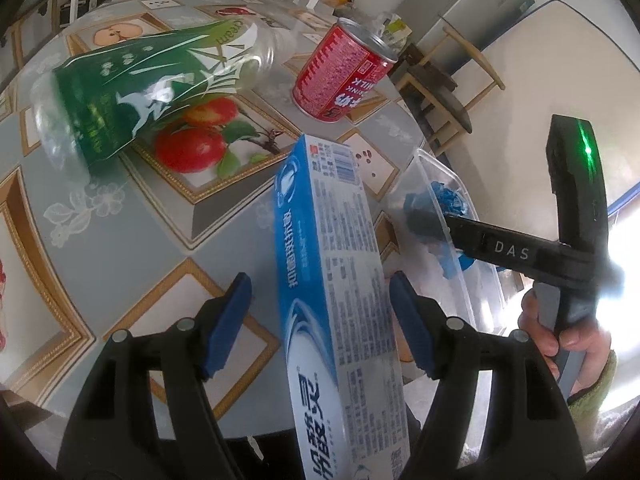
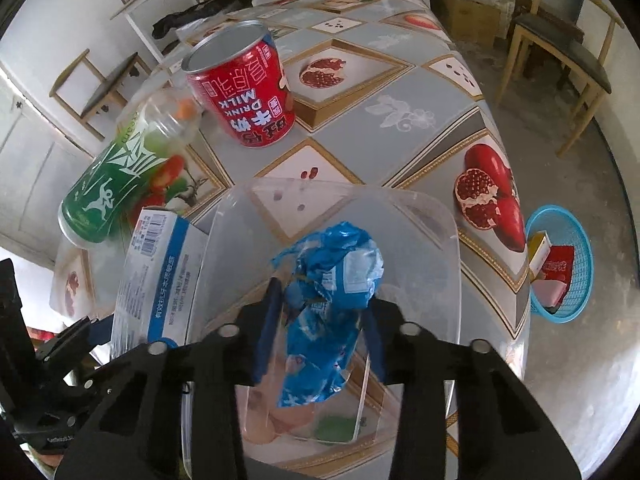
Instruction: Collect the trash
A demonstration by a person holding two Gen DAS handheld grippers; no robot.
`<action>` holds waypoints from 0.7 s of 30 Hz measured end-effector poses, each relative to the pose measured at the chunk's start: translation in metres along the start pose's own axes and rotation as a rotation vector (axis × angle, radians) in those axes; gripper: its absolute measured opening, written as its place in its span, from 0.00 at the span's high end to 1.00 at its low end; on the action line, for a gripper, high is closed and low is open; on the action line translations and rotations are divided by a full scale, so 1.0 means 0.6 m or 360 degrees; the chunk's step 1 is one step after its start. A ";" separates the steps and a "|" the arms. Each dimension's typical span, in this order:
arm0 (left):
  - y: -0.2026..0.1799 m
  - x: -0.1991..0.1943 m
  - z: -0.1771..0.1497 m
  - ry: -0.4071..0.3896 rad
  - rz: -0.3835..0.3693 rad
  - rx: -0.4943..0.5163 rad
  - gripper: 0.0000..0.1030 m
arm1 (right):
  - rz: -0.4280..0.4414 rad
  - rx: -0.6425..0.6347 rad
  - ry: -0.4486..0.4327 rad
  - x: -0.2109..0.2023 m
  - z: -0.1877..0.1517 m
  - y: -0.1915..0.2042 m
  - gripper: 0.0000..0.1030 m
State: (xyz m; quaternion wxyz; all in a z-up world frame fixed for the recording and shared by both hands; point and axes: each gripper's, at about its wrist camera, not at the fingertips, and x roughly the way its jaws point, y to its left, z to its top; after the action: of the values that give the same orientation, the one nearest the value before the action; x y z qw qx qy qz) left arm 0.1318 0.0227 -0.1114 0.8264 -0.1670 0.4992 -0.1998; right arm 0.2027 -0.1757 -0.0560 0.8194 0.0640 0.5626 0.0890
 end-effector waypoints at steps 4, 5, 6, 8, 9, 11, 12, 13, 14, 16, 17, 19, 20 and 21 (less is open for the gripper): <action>-0.004 0.010 0.013 0.0019 0.0010 0.0008 0.34 | 0.0016 0.0019 -0.0032 -0.010 -0.001 -0.006 0.74; -0.004 0.012 0.016 0.0023 0.0017 0.0010 0.34 | 0.0028 0.0029 -0.0045 -0.015 -0.002 -0.008 0.74; -0.005 0.015 0.021 0.0030 0.0023 0.0011 0.34 | 0.0040 0.0036 -0.0052 -0.018 -0.003 -0.010 0.75; -0.006 0.020 0.029 0.0039 0.0033 0.0012 0.34 | 0.0066 0.0049 -0.0069 -0.025 -0.005 -0.013 0.75; -0.007 0.023 0.034 0.0045 0.0039 0.0014 0.34 | 0.0083 0.0057 -0.0078 -0.028 -0.006 -0.015 0.75; -0.009 0.028 0.041 0.0053 0.0044 0.0020 0.34 | 0.0109 0.0066 -0.0088 -0.033 -0.008 -0.019 0.75; -0.010 0.030 0.045 0.0055 0.0051 0.0026 0.35 | 0.0117 0.0068 -0.0091 -0.035 -0.009 -0.020 0.75; -0.012 0.033 0.049 0.0058 0.0057 0.0029 0.35 | 0.0127 0.0070 -0.0095 -0.036 -0.010 -0.022 0.76; -0.014 0.036 0.053 0.0061 0.0062 0.0034 0.35 | 0.0139 0.0071 -0.0100 -0.038 -0.011 -0.023 0.76; -0.016 0.041 0.059 0.0065 0.0080 0.0051 0.36 | 0.0154 0.0071 -0.0113 -0.043 -0.013 -0.025 0.76; -0.017 0.043 0.062 0.0067 0.0094 0.0060 0.37 | 0.0161 0.0072 -0.0120 -0.045 -0.014 -0.026 0.76; -0.018 0.046 0.065 0.0067 0.0122 0.0078 0.43 | 0.0178 0.0070 -0.0138 -0.051 -0.014 -0.030 0.76; -0.019 0.046 0.067 0.0066 0.0136 0.0085 0.46 | 0.0186 0.0070 -0.0146 -0.054 -0.014 -0.031 0.76; -0.019 0.047 0.068 0.0064 0.0146 0.0084 0.49 | 0.0194 0.0071 -0.0150 -0.055 -0.015 -0.033 0.76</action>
State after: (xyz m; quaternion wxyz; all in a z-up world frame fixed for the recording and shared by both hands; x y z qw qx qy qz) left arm 0.1782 0.0021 -0.1092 0.8286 -0.1180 0.5175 -0.1783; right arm 0.1844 -0.2021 -0.0332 0.8365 0.1205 0.5202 0.1231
